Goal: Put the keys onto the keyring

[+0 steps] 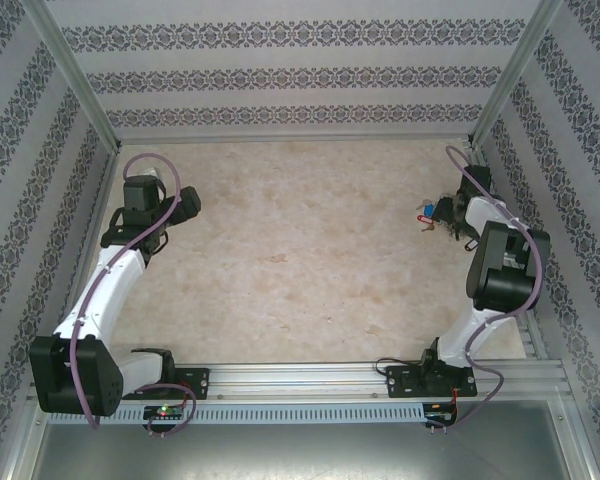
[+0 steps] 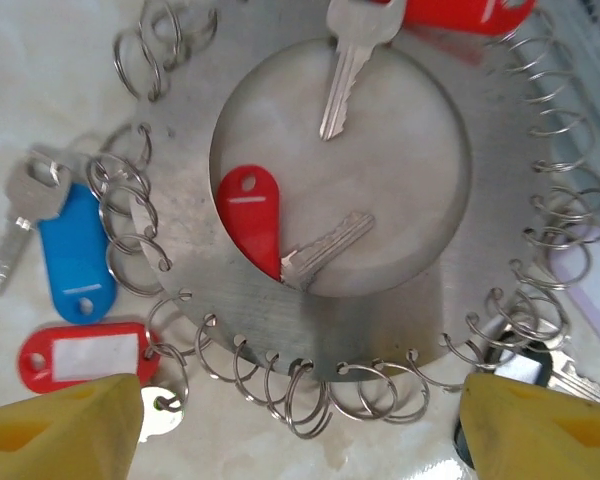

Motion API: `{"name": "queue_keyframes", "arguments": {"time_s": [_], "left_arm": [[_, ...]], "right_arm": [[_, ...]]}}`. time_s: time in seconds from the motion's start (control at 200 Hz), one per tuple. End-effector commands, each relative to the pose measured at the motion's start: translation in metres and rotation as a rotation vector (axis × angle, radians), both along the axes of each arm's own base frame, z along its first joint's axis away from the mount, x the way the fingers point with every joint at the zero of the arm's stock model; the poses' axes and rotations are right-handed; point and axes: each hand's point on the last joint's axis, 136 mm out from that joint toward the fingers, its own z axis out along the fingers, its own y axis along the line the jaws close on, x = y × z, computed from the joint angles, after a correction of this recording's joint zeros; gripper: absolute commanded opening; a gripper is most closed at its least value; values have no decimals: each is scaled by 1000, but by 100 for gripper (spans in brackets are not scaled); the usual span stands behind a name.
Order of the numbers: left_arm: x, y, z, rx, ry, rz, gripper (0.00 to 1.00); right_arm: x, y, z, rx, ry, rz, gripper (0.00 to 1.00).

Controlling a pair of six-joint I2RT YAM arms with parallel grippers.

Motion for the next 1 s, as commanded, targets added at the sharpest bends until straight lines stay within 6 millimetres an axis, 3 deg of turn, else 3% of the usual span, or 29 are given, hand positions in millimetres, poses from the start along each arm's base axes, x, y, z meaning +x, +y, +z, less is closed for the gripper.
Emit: {"name": "queue_keyframes", "arguments": {"time_s": [0.0, 0.18, 0.215, 0.255, 0.565, 0.809, 0.994], "left_arm": [[-5, 2, -2, 3, 10, 2, 100], [-7, 8, -6, 7, 23, 40, 100], [-7, 7, -6, 4, 25, 40, 100], [-7, 7, -8, -1, 31, 44, 100], [-4, 9, -15, -6, 60, 57, 100], [-5, 9, -18, -13, 67, 69, 100], [-4, 9, -22, -23, 77, 73, 100]], "right_arm": [[1, 1, -7, 28, 92, 69, 82], [6, 19, -27, 122, 161, 122, 81], [5, 23, -28, 135, 174, 131, 93], [4, 26, -27, 122, 191, 147, 98], [-14, 69, -29, 186, 306, 269, 93], [-36, 119, -22, 213, 351, 368, 92], [-50, 186, -12, 283, 359, 486, 89]]}}
